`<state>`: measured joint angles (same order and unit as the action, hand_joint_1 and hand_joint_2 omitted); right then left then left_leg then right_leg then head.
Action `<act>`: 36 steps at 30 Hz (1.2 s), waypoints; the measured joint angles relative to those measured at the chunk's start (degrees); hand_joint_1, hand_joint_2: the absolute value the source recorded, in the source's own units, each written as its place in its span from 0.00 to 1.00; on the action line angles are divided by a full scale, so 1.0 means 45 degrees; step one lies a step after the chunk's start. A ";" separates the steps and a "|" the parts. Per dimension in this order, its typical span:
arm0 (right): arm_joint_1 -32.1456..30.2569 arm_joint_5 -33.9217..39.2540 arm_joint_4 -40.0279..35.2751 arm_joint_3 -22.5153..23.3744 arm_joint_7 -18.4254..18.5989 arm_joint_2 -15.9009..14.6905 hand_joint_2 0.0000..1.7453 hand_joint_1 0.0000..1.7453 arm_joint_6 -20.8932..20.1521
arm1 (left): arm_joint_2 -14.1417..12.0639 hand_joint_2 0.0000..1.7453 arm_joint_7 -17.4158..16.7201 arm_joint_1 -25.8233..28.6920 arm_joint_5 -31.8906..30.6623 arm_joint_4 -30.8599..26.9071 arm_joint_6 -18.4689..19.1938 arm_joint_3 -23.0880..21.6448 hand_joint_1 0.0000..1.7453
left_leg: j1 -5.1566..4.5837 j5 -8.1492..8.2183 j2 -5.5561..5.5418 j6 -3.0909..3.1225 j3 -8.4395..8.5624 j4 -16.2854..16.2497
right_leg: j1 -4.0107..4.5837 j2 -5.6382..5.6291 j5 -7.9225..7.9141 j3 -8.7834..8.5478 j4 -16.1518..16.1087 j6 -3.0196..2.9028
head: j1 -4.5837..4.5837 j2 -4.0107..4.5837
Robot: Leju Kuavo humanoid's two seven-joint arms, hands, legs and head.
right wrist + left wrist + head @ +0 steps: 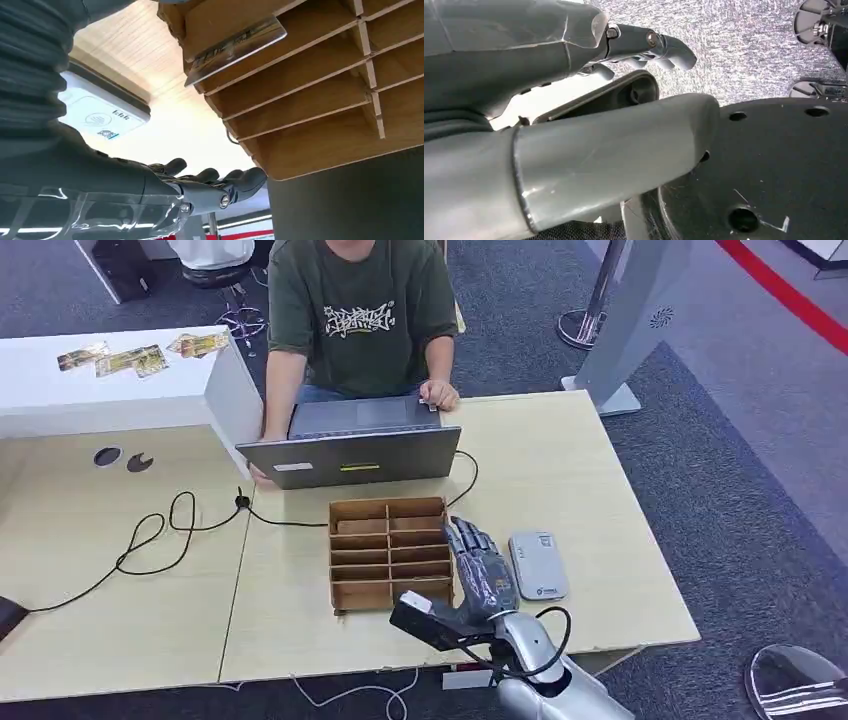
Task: Pass the card to the sensor for recognition and then transmit it.
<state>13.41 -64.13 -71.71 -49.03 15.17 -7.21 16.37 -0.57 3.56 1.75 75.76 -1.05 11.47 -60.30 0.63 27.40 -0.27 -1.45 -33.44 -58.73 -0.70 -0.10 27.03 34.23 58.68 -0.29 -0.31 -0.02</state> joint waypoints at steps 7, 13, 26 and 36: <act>0.0049 0.0000 0.0194 -0.0097 0.0024 0.0019 1.00 0.00 0.0005 | 0.0000 0.00 0.0000 -0.0001 0.0000 0.0000 0.0000 0.0000 0.00 | 0.0000 0.0000 0.0000 0.0000 0.0001 0.0000 | 0.0000 0.0000 0.0000 0.0001 0.0000 0.0000 | -0.0004 0.0005; -0.0169 -0.0306 -0.0030 -0.0131 0.0296 -0.0112 1.00 0.00 0.0263 | 0.0005 0.00 0.0000 0.0003 0.0092 0.0000 -0.0005 0.0000 0.00 | 0.0000 0.0000 -0.0001 0.0000 0.0003 0.0000 | 0.0000 0.0000 0.0001 0.0003 0.0000 0.0000 | 0.0000 0.0000; -0.0562 -0.0666 -0.0214 -0.0117 0.0077 -0.0194 1.00 0.00 0.0972 | 0.0005 0.00 0.0000 0.0000 0.0073 0.0000 -0.0005 0.0000 0.00 | 0.0000 0.0001 0.0003 -0.0001 0.0002 0.0000 | 0.0000 -0.0004 0.0000 0.0002 0.0000 0.0000 | -0.0005 0.0000; -0.0251 -0.0772 0.0801 -0.0136 -0.0461 0.0728 1.00 0.00 0.1554 | 0.0000 0.00 0.0000 -0.0005 -0.0020 0.0000 -0.0005 0.0000 0.00 | 0.0001 0.0000 0.0003 -0.0001 0.0000 0.0000 | 0.0001 -0.0003 0.0000 0.0003 0.0001 0.0000 | 0.0000 0.0000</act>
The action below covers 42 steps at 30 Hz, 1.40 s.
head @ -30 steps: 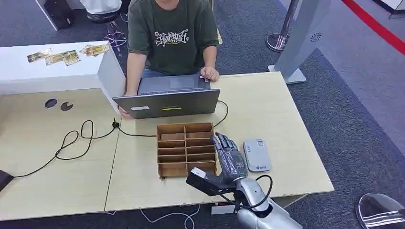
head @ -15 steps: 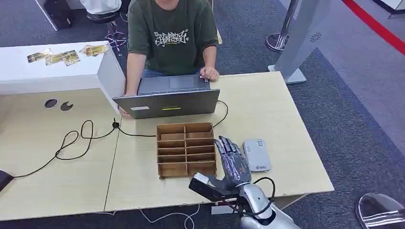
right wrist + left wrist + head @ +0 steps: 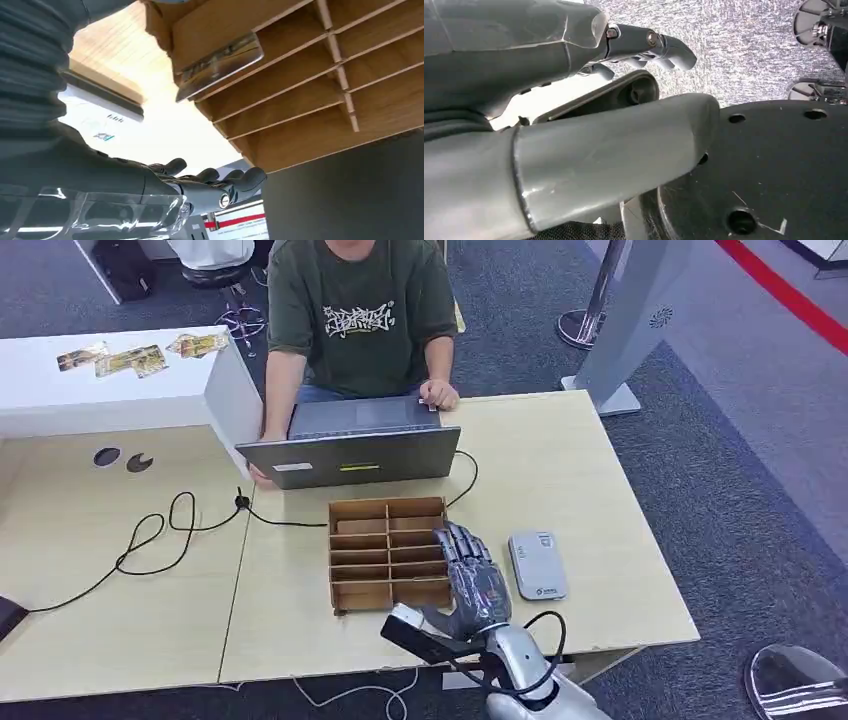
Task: Pass the card to the sensor for recognition and then transmit it.
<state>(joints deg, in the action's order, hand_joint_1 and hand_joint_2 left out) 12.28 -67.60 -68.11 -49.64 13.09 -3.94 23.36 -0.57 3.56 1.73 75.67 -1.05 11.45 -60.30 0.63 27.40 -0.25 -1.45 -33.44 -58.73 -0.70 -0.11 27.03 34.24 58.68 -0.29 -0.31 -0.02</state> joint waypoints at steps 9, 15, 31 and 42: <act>0.0278 0.0054 0.0686 -0.0059 -0.0097 0.0346 1.00 0.00 -0.0092 | -0.0009 0.00 0.0000 -0.0001 -0.0005 0.0000 0.0000 0.0000 0.00 | -0.0001 0.0000 0.0000 0.0000 0.0000 0.0000 | -0.0001 0.0001 0.0000 -0.0001 0.0000 0.0000 | 0.0000 0.0000; 0.0317 -0.0238 0.0812 -0.0088 0.0364 0.0282 1.00 0.00 -0.0534 | -0.0010 0.00 0.0000 0.0001 0.0054 0.0000 0.0000 0.0000 0.00 | -0.0001 0.0000 0.0000 0.0000 0.0001 0.0000 | -0.0001 0.0001 0.0000 0.0001 0.0000 0.0000 | -0.0005 0.0000; 0.0135 -0.1112 0.0239 -0.0088 0.0767 -0.0432 1.00 0.00 -0.0568 | -0.0010 0.00 0.0000 0.0004 0.0097 0.0000 0.0000 0.0000 0.00 | 0.0000 0.0000 0.0000 0.0000 0.0003 0.0000 | 0.0000 0.0000 0.0000 0.0001 -0.0001 0.0000 | 0.0000 0.0000; 0.0221 -0.1136 0.0346 -0.0117 0.0213 -0.0291 1.00 0.00 -0.0233 | -0.0015 0.00 0.0000 0.0001 0.0049 0.0000 0.0015 0.0000 0.00 | -0.0001 0.0000 -0.0001 0.0001 -0.0001 0.0000 | -0.0001 0.0000 0.0000 0.0000 -0.0001 0.0000 | -0.0005 0.0000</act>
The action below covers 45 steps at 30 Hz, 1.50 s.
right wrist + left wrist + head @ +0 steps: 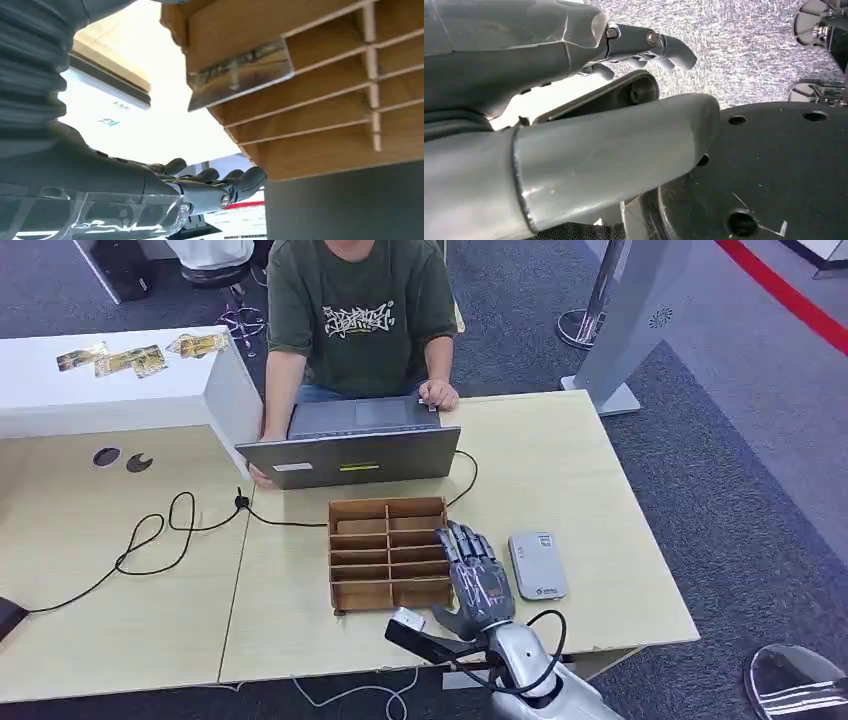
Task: Pass the card to the sensor for recognition and then transmit it.
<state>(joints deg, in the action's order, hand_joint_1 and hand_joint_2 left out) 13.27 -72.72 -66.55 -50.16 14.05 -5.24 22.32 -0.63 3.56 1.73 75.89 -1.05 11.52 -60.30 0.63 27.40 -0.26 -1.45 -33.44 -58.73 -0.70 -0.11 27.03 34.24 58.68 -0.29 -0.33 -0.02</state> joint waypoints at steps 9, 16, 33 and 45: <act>0.0345 0.0000 0.0218 -0.0364 -0.0218 0.0243 1.00 0.00 0.0194 | 0.0000 0.00 0.0000 0.0000 -0.0034 0.0000 -0.0005 0.0000 0.00 | 0.0000 0.0000 0.0000 0.0000 0.0001 0.0000 | 0.0000 0.0001 0.0000 -0.0001 0.0000 0.0000 | 0.0000 0.0000; 0.0363 0.0000 0.0223 -0.0539 -0.0233 0.0243 1.00 0.00 0.0199 | 0.0000 0.00 0.0000 -0.0001 -0.0029 0.0000 -0.0015 0.0000 0.00 | 0.0000 0.0000 0.0000 0.0000 0.0001 0.0000 | 0.0000 0.0000 0.0000 0.0000 0.0000 0.0000 | 0.0005 0.0005; 0.0393 0.0165 0.0233 -0.0573 0.0034 0.0175 1.00 0.00 -0.0491 | 0.0000 0.00 0.0000 0.0000 0.0049 0.0000 -0.0010 0.0000 0.00 | 0.0000 0.0000 0.0000 0.0000 0.0002 0.0000 | 0.0000 0.0000 0.0000 0.0000 0.0000 0.0000 | 0.0000 0.0000; 0.0499 0.0272 0.0418 -0.0583 0.0102 0.0170 1.00 0.00 -0.0661 | 0.0000 0.00 0.0000 0.0002 0.0049 0.0000 -0.0010 0.0000 0.00 | 0.0000 0.0000 0.0000 0.0000 0.0002 0.0000 | 0.0000 0.0000 0.0000 0.0000 0.0000 0.0000 | 0.0000 0.0000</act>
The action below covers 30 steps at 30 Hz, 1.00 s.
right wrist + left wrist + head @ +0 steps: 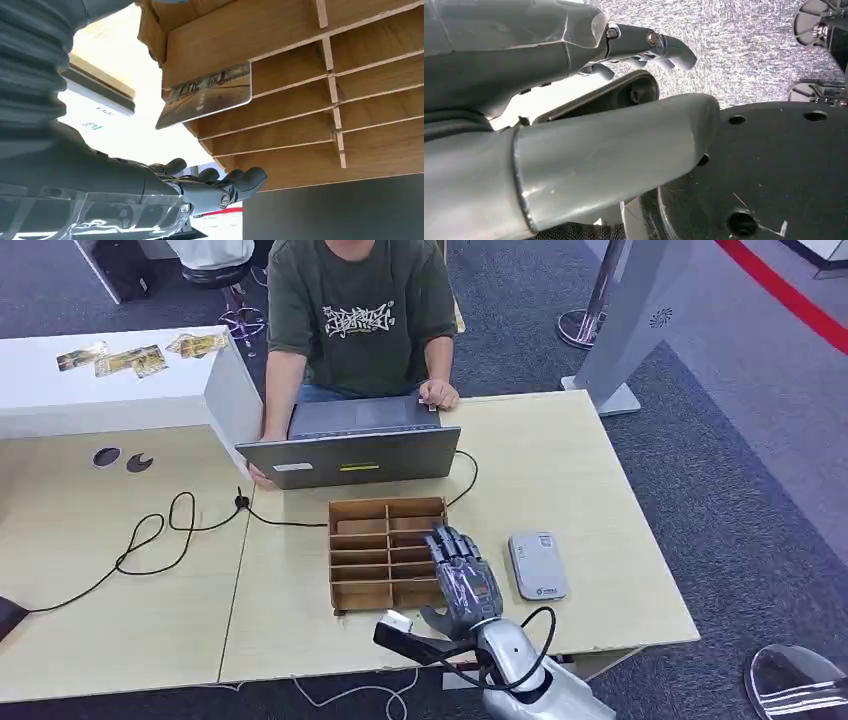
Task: Pass the card to the sensor for recognition and then transmit it.
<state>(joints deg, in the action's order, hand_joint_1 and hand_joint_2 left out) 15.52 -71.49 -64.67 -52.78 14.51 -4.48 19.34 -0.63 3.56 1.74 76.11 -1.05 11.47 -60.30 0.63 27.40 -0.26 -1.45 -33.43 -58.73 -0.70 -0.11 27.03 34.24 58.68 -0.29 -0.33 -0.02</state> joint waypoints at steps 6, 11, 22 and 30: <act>0.0003 0.0024 0.0000 -0.0005 0.0000 0.0000 1.00 0.00 -0.0029 | 0.0000 0.00 0.0000 0.0000 0.0000 0.0000 0.0000 0.0000 0.00 | 0.0000 0.0000 0.0000 0.0000 0.0000 0.0000 | 0.0000 0.0000 0.0000 0.0000 0.0000 0.0000 | 0.0005 0.0000; -0.0010 -0.0014 -0.0063 -0.0010 0.0150 -0.0058 1.00 0.00 0.0097 | 0.0000 0.00 0.0000 0.0001 0.0058 0.0000 0.0000 0.0000 0.00 | 0.0000 0.0000 0.0000 0.0000 0.0001 0.0000 | 0.0000 0.0000 0.0000 0.0001 0.0000 0.0000 | 0.0005 0.0000; -0.0187 -0.0151 -0.0496 -0.0005 0.0311 -0.0379 1.00 0.00 0.0199 | 0.0005 0.00 0.0005 0.0003 0.0112 0.0000 0.0000 0.0000 0.00 | 0.0000 0.0000 0.0001 0.0000 0.0002 0.0000 | 0.0000 -0.0001 0.0000 0.0001 0.0000 0.0000 | 0.0005 0.0005; -0.0185 -0.0063 -0.0544 -0.0005 0.0194 -0.0413 1.00 0.00 0.0024 | 0.0005 0.00 0.0005 0.0002 0.0112 0.0000 0.0019 0.0000 0.00 | 0.0000 0.0000 0.0000 0.0000 0.0002 0.0000 | 0.0000 0.0000 0.0000 -0.0001 0.0000 0.0000 | 0.0005 0.0000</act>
<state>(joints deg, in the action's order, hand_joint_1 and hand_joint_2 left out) 14.68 -71.78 -67.12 -52.81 15.39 -6.34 19.45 -0.61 3.58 1.75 76.61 -1.05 11.56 -60.30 0.63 27.40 -0.25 -1.45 -33.43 -58.73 -0.70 -0.11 27.03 34.24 58.68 -0.29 -0.31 -0.02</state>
